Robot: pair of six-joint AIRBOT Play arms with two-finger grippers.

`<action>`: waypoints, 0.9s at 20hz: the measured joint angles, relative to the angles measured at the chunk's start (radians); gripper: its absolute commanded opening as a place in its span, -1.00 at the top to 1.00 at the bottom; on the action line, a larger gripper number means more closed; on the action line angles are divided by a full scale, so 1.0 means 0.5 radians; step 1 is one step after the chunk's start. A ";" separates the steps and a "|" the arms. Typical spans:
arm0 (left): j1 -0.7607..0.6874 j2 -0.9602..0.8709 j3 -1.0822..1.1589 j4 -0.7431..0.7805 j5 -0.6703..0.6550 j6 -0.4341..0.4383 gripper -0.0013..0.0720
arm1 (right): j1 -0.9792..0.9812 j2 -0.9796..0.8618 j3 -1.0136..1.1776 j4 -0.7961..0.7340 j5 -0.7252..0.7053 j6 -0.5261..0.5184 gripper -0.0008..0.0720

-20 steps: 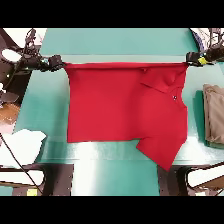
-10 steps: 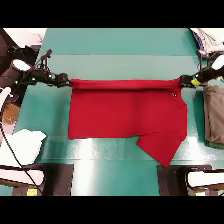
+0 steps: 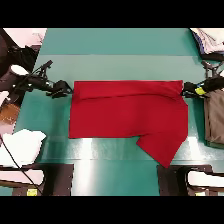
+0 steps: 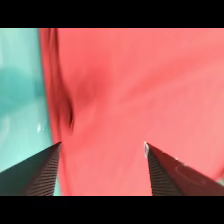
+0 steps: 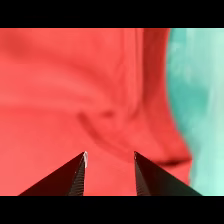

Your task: Fold the shirts.

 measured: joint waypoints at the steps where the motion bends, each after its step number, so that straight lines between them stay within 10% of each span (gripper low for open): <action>1: 0.035 0.050 -0.034 0.041 -0.060 -0.005 -0.70 | -0.052 0.056 -0.021 0.069 0.068 -0.056 0.06; 18: 0.127 0.912 -1.466 0.058 -0.042 0.095 -0.70 | -0.376 0.655 -0.459 0.467 0.240 -0.374 0.15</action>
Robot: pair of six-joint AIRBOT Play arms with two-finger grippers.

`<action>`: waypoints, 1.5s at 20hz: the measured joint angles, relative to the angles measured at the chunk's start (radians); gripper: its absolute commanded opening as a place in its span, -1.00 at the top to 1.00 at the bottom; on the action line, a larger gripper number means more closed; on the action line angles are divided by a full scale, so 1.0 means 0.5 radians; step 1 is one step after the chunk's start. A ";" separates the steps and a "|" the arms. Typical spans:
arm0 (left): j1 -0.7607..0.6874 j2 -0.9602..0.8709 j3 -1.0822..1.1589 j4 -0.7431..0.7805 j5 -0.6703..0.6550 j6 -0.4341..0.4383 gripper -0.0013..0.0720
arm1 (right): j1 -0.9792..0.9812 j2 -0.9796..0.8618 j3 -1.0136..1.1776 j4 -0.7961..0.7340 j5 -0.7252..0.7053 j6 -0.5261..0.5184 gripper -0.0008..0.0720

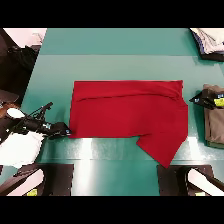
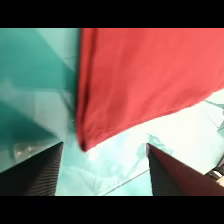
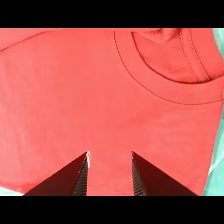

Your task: Fold the shirts.

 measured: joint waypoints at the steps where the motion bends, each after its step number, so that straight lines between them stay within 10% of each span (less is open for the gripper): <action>1: -0.026 0.006 -0.014 -0.014 0.028 0.005 -0.56 | 0.000 0.002 -0.002 0.002 0.004 -0.001 0.15; 3: -0.103 0.005 -0.036 -0.011 0.126 0.007 0.30 | 0.000 0.005 -0.003 0.002 0.011 -0.002 0.15; 6: -0.185 0.002 -0.052 -0.029 0.249 0.005 0.90 | 0.000 0.006 -0.004 0.002 0.027 -0.003 0.15; 30: -0.239 0.008 0.314 -0.198 0.187 0.002 0.90 | -0.201 0.374 -1.231 -0.346 0.018 0.110 0.27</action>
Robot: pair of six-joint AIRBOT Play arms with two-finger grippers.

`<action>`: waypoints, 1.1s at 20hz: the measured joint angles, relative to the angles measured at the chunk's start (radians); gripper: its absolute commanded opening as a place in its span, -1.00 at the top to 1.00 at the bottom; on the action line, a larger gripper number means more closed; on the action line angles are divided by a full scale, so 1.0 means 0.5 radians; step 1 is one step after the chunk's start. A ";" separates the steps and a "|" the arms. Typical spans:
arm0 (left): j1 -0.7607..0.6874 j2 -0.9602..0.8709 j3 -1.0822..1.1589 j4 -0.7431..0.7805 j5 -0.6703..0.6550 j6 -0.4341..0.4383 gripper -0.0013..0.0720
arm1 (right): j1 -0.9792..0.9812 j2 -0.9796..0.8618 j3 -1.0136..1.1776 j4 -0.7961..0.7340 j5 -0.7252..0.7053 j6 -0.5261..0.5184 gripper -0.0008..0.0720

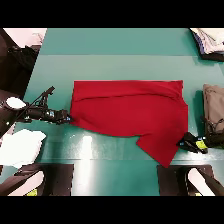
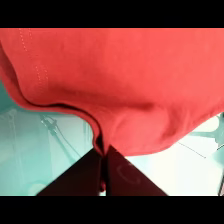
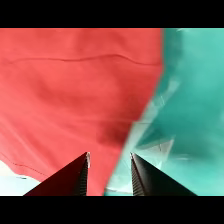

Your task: Fold the shirts.

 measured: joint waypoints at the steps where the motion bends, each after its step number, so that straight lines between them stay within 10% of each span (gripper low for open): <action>1: 0.000 0.000 0.000 0.000 -0.002 0.000 0.90 | 0.042 -0.034 0.010 0.029 -0.034 0.005 0.59; 3: 0.000 0.000 0.000 -0.001 -0.008 0.002 0.90 | 0.122 -0.107 0.050 0.033 -0.085 0.007 0.93; 22: 0.000 0.407 -0.047 0.370 -0.369 -0.153 0.91 | 0.386 0.575 0.442 -0.317 0.235 0.019 0.93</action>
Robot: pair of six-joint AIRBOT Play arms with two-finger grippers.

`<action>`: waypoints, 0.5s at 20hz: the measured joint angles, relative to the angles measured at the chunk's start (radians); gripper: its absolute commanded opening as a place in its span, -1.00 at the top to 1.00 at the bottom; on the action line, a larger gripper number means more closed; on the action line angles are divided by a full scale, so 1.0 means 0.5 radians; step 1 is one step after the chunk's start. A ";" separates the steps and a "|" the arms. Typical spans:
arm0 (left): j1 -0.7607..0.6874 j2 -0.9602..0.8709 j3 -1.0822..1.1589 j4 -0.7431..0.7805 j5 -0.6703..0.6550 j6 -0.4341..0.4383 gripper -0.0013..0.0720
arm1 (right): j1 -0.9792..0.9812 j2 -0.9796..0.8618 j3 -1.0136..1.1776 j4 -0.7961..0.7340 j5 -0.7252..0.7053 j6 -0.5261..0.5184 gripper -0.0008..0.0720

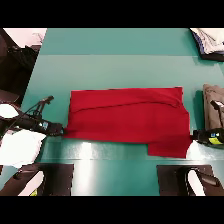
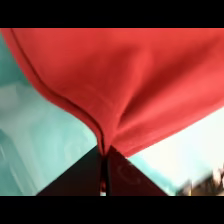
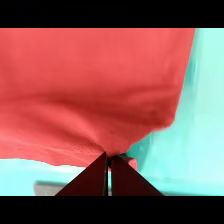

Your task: Fold the shirts.

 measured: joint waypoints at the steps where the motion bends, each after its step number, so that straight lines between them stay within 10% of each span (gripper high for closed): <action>1: 0.000 -0.007 0.050 -0.008 0.056 -0.014 0.91 | 0.000 -0.047 0.037 0.021 -0.042 0.000 0.93; 10: -0.001 -0.481 0.400 -0.217 0.610 -0.045 0.90 | 0.143 -0.894 0.708 0.083 -0.432 -0.005 0.93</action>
